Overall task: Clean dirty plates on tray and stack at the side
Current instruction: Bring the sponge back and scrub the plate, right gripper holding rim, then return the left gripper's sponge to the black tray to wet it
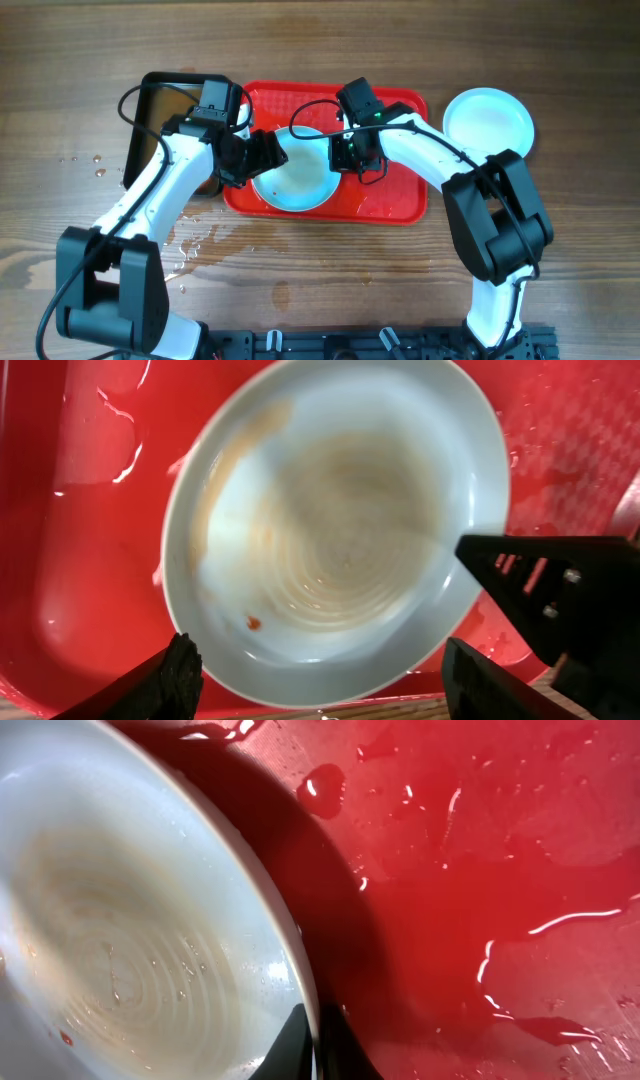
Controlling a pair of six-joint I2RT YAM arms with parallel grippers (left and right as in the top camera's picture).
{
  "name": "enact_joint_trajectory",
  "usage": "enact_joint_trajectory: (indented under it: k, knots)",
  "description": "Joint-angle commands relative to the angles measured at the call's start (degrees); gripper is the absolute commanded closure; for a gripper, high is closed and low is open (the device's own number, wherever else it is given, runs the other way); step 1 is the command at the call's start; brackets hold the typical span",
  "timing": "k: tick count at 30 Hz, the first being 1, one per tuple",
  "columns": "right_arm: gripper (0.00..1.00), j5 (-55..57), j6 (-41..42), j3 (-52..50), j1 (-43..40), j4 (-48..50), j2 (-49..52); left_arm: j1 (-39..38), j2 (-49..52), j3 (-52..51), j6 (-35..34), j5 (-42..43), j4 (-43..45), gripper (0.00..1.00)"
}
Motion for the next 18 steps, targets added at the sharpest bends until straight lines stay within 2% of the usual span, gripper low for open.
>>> enact_joint_trajectory:
  k: [1, 6, 11, 14, 18]
  knots:
    - [0.96, 2.3, 1.1, -2.2, 0.1, 0.8, 1.2, -0.1, -0.4, -0.3, 1.7, 0.5, -0.3, 0.26]
    - [0.96, 2.9, 1.1, -2.2, 0.1, 8.2, -0.2, -0.1, -0.4, -0.3, 1.7, -2.1, -2.0, 0.30]
    - [0.96, 11.8, 1.1, -2.2, 0.2, 17.0, -4.4, 0.0, -0.4, -0.3, 1.6, -5.1, -3.6, 0.36]
    - [0.96, 14.6, 0.6, -2.2, 0.2, 20.1, -5.7, 0.0, -0.4, -0.3, 1.5, -7.9, -4.2, 0.36]
    - [0.96, 18.1, -4.9, -2.2, 0.9, 21.2, -6.5, 0.0, -0.4, -0.3, 1.5, -8.7, -3.7, 0.34]
